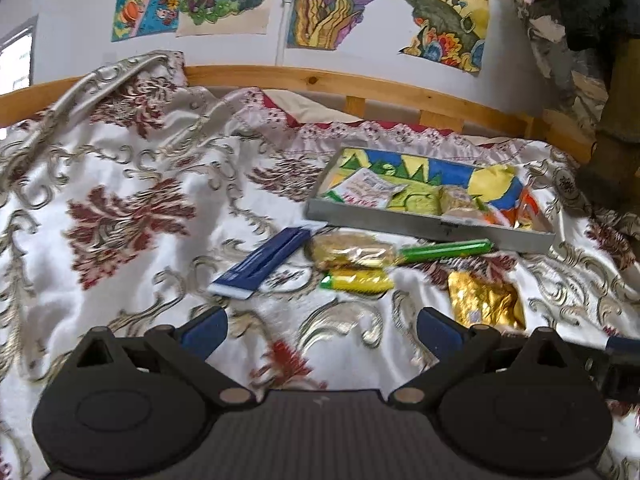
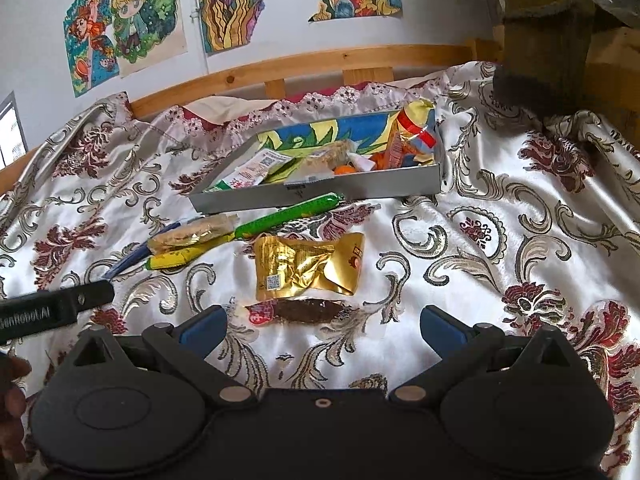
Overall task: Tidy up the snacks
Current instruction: 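Move the left gripper down onto the yellow biscuit packet and close it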
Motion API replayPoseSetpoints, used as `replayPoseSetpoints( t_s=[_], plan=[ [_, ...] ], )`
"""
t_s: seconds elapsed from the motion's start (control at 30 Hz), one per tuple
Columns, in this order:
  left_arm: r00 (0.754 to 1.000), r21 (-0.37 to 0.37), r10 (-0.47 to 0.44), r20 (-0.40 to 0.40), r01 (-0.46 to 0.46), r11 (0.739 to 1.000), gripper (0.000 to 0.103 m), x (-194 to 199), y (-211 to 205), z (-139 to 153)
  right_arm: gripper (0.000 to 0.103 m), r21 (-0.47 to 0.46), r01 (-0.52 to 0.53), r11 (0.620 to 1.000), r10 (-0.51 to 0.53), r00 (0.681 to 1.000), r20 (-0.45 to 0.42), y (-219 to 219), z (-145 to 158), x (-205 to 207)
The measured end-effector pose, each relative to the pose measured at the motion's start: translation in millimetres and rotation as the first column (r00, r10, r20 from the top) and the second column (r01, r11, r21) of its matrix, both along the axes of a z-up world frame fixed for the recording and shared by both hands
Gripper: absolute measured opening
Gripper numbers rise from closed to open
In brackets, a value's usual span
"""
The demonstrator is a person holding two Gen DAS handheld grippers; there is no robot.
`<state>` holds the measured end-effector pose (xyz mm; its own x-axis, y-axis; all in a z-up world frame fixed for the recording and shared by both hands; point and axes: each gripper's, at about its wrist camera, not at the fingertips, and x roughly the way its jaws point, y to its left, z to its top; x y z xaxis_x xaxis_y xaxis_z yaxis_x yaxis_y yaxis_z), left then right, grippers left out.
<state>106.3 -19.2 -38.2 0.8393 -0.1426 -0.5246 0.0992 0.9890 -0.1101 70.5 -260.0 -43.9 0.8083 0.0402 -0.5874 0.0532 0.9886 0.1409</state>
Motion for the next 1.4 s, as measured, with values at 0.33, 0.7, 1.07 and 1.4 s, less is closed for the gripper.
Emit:
replayPoseSetpoints(
  t_s=[0.33,0.7,1.07,1.4],
  plan=[
    [0.99,0.016,-0.13,-0.052,0.131,0.991,0.103,35.0,-21.5,-4.1,0.102,-0.005,0.003,1.0,-0.003,0.998,-0.061,-1.6,-14.8,9.2],
    [0.972,0.011,-0.197,-0.132,0.2,0.98,0.102,80.2,-30.6,-15.7,0.102,0.045,-0.091,0.995,0.095,0.99,-0.1,10.2,-30.4,27.4],
    [0.961,0.005,-0.181,-0.209,0.186,0.983,0.065,116.7,-28.8,-28.2,0.1,0.162,-0.131,0.978,0.142,0.988,-0.057,14.8,-41.5,61.8],
    [0.959,-0.029,-0.19,-0.213,0.188,0.982,0.063,96.5,-26.6,-23.3,0.067,0.285,0.008,0.958,0.009,0.998,-0.061,-6.0,-40.8,66.4]
  ],
)
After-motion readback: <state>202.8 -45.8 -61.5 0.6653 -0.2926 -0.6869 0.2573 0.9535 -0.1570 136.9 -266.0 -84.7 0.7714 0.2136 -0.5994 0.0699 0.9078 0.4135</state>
